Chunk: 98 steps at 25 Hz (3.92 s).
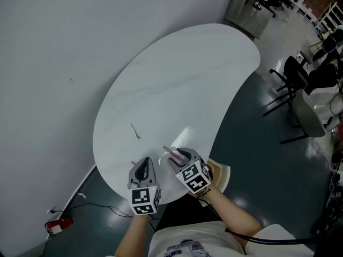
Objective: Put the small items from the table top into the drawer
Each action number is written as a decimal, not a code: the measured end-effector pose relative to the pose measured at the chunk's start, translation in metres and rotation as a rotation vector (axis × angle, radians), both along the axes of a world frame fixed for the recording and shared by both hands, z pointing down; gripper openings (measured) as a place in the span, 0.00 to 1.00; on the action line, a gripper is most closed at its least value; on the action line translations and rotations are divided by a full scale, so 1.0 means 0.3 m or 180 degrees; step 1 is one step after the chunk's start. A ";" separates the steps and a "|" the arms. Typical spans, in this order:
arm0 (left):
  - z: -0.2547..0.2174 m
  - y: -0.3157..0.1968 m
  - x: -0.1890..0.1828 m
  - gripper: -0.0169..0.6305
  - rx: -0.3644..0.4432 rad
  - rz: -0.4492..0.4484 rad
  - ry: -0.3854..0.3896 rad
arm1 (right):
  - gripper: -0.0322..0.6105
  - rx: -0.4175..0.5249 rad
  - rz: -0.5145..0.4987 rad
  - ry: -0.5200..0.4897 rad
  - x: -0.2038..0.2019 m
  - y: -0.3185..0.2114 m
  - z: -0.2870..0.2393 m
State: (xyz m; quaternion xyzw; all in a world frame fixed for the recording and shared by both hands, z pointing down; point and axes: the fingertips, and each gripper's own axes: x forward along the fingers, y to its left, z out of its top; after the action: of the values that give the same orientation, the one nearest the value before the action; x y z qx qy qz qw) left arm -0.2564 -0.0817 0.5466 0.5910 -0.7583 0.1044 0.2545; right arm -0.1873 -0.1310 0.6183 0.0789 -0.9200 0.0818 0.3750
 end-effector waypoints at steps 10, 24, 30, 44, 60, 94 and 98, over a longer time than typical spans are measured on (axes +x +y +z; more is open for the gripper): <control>0.026 -0.003 -0.007 0.06 -0.0086 -0.0052 -0.0034 | 0.31 0.0064 -0.0184 0.0164 -0.018 0.006 0.076; -0.001 0.000 0.030 0.06 -0.0138 -0.0156 -0.0118 | 0.18 0.0105 -0.0257 0.0196 0.025 0.026 0.104; -0.021 0.014 0.053 0.06 -0.0171 -0.0229 -0.0154 | 0.15 -0.0008 -0.0237 0.0220 0.053 0.034 0.102; -0.090 -0.006 0.134 0.06 -0.0102 0.0125 -0.0317 | 0.15 -0.0115 0.0421 -0.0078 0.214 -0.004 -0.062; -0.112 -0.096 0.269 0.06 0.0082 0.1570 -0.0256 | 0.15 -0.0010 0.1970 -0.0154 0.404 0.047 -0.159; 0.211 -0.207 0.699 0.06 -0.0271 0.2936 -0.0204 | 0.15 -0.1043 0.4605 -0.0176 0.854 0.134 0.367; 0.238 -0.214 0.701 0.06 -0.0358 0.2981 -0.0247 | 0.15 -0.1134 0.4683 -0.0149 0.847 0.130 0.448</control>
State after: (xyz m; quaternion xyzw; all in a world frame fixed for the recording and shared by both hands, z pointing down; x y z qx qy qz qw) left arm -0.0461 -0.1460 0.6178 0.8503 -0.4123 0.2709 0.1831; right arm 0.0667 -0.0921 0.7527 0.6089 -0.6108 0.4600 0.2111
